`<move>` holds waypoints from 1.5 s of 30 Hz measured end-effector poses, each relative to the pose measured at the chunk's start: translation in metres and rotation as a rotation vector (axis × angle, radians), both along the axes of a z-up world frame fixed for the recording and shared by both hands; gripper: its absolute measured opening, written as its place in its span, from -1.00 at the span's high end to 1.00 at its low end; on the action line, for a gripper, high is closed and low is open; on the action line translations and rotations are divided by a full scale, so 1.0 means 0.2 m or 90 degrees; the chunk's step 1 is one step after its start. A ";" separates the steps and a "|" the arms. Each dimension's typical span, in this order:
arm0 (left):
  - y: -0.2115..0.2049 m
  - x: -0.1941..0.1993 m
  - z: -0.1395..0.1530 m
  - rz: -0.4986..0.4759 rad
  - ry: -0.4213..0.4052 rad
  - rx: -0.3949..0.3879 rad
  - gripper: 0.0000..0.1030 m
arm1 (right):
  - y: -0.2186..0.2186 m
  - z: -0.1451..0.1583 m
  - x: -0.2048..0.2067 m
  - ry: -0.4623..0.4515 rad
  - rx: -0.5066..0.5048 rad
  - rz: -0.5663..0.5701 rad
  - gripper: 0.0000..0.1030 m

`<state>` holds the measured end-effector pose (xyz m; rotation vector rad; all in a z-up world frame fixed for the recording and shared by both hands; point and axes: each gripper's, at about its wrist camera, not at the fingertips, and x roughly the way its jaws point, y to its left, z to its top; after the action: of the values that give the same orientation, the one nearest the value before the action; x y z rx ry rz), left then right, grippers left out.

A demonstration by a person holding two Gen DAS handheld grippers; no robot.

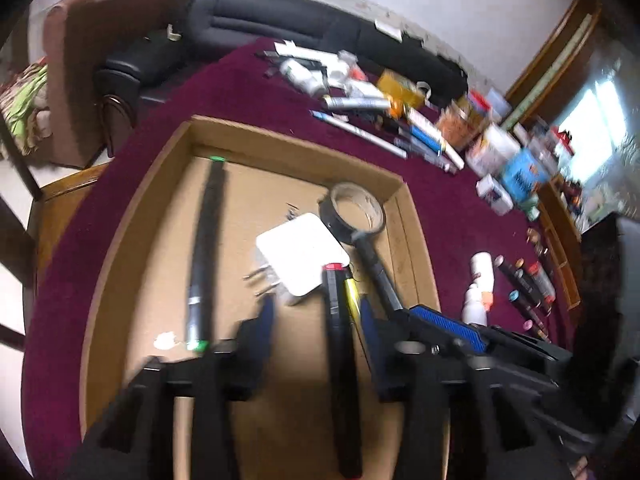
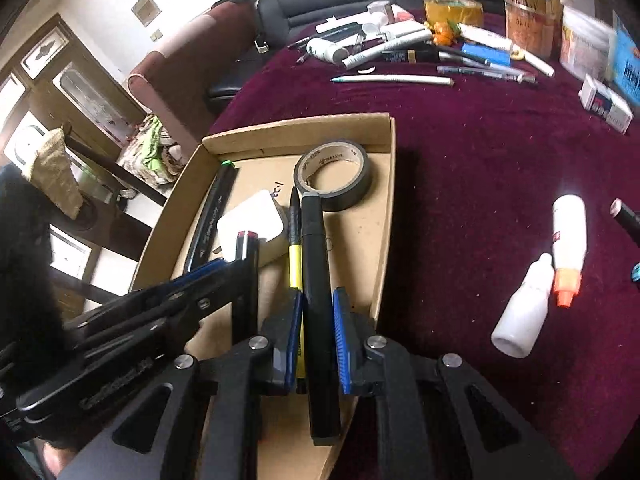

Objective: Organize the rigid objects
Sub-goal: 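Lower both black markers into the cardboard box and open both tools, then grasp the white orange-capped glue bottle with the left tool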

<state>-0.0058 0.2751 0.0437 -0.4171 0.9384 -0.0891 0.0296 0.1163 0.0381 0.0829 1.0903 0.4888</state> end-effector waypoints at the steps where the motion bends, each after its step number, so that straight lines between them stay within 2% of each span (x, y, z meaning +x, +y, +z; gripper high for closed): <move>1: 0.02 -0.02 0.01 0.007 -0.010 -0.015 -0.39 | -0.01 0.01 0.00 -0.008 0.002 -0.001 0.60; 2: 0.05 -0.06 0.03 0.016 -0.021 -0.033 -0.46 | -0.02 0.02 0.00 -0.014 0.007 -0.003 0.39; 3: 0.09 -0.10 0.05 0.026 -0.031 -0.046 -0.46 | -0.03 0.03 -0.01 -0.018 0.018 -0.003 0.30; 6: 0.14 -0.20 0.11 0.047 -0.055 -0.045 -0.46 | -0.07 0.09 -0.02 -0.041 0.053 -0.009 0.26; 8: 0.17 -0.29 0.16 0.060 -0.082 -0.041 -0.46 | -0.08 0.14 -0.04 -0.045 0.106 0.023 0.25; 9: 0.18 -0.33 0.17 0.067 -0.094 -0.039 -0.46 | -0.07 0.14 -0.04 -0.035 0.117 0.037 0.22; 12: 0.20 -0.44 0.20 0.090 -0.122 -0.036 -0.46 | -0.01 0.12 0.01 0.043 0.181 0.081 0.20; 14: 0.21 -0.49 0.20 0.104 -0.132 -0.024 -0.47 | 0.05 0.08 0.06 0.068 0.160 0.083 0.20; 16: 0.22 -0.54 0.21 0.112 -0.139 -0.004 -0.47 | 0.11 0.05 0.09 0.057 0.112 0.063 0.20; 18: 0.22 -0.58 0.21 0.119 -0.141 0.020 -0.48 | 0.15 0.03 0.12 0.047 0.093 0.051 0.20; 25: 0.25 -0.63 0.15 0.131 -0.131 0.017 -0.48 | 0.32 -0.01 0.17 0.059 0.118 0.076 0.18; 27: 0.25 -0.64 0.14 0.133 -0.127 0.009 -0.48 | 0.40 -0.02 0.20 0.064 0.130 0.118 0.17; 30: 0.25 -0.68 0.14 0.133 -0.131 0.010 -0.48 | 0.40 0.02 0.21 0.059 0.134 0.118 0.17; 32: 0.24 -0.72 0.16 0.138 -0.134 0.036 -0.48 | 0.29 0.09 0.20 0.046 0.180 0.104 0.17; 34: 0.24 -0.74 0.16 0.143 -0.137 0.057 -0.48 | 0.16 0.16 0.17 0.014 0.187 0.086 0.16; 35: 0.23 -0.75 0.16 0.145 -0.137 0.066 -0.48 | 0.05 0.21 0.14 -0.014 0.179 0.067 0.14; 37: 0.22 -0.76 0.15 0.143 -0.132 0.075 -0.49 | -0.13 0.25 0.12 -0.050 0.159 0.027 -0.09; 38: 0.21 -0.77 0.14 0.142 -0.130 0.072 -0.49 | -0.28 0.26 0.11 -0.073 0.143 -0.014 -0.12; 45: 0.09 -0.76 0.09 0.128 -0.107 0.060 -0.49 | -0.89 0.17 0.01 -0.148 0.034 -0.173 -0.13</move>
<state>-0.1586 0.2928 0.0627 -0.4079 0.7287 0.1022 0.0308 -0.0625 0.0724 0.2127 0.8228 0.2748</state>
